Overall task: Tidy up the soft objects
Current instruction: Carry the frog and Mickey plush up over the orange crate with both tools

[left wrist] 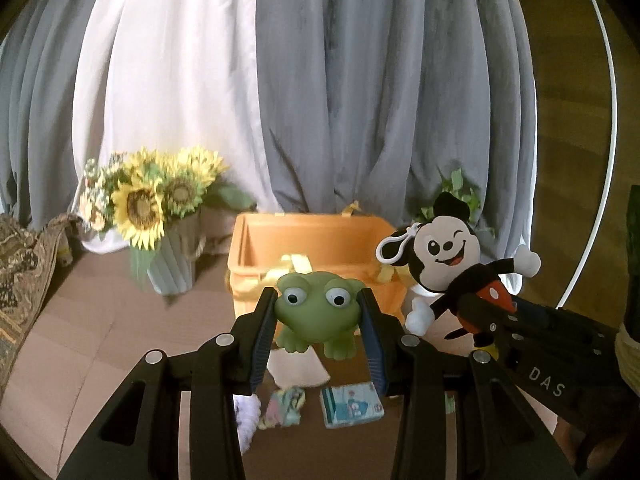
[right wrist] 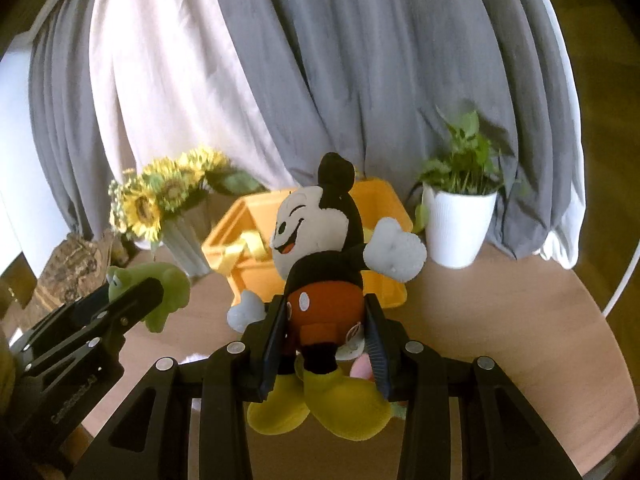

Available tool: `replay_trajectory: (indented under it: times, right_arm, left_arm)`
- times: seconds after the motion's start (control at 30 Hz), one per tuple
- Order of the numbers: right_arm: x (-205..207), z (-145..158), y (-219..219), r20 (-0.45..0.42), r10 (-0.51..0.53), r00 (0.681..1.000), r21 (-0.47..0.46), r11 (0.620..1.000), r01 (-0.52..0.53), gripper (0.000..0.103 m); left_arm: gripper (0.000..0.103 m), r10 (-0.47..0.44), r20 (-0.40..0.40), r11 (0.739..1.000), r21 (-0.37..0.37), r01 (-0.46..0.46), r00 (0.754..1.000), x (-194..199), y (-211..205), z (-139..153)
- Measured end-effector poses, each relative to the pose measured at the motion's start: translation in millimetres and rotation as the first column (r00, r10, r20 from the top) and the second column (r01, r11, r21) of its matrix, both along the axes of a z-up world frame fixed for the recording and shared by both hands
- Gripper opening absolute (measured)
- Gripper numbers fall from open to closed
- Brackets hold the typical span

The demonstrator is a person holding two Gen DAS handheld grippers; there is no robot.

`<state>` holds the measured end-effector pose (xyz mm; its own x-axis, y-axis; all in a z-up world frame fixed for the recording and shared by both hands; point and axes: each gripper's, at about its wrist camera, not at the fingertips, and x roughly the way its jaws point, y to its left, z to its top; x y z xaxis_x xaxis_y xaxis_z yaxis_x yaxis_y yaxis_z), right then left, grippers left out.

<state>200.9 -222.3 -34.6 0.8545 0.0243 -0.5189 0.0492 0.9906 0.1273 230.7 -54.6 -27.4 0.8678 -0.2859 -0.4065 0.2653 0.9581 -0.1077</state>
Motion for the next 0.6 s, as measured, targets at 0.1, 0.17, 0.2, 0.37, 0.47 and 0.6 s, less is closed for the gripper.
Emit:
replay_trajectory:
  times: [0.1,0.17,0.2,0.37,0.47,0.6]
  right_arm:
    - [6,8,1,0.027,0.002,1.000,0.002,1.000,-0.002,0.039]
    - [9,13,2,0.045,-0.001,0.999,0.001,1.000,0.001,0.039]
    - [11,15,3,0.053,0.000,0.999,0.002,1.000,0.000,0.039]
    - [20,25,4,0.096,-0.009,0.995,0.001,1.000,0.008,0.039]
    - [25,31,4,0.122,-0.019,0.992,0.002,1.000,0.019,0.039]
    - [33,38,3,0.153,-0.029,0.988,0.001,1.000,0.030,0.039]
  left_arm:
    - [0.040,-0.004,0.030,1.000,0.003,0.004,1.000,5,1,7]
    - [0.040,-0.006,0.051,1.000,0.004,0.006,0.999,10,1,13]
    - [0.040,-0.007,0.061,1.000,0.004,0.007,0.998,12,1,16]
    - [0.040,-0.019,0.107,1.000,0.004,0.018,0.994,24,2,28]
    - [0.040,-0.022,0.132,1.000,0.008,0.021,0.991,32,2,32]
    - [0.040,-0.023,0.155,1.000,0.015,0.021,0.988,42,2,36]
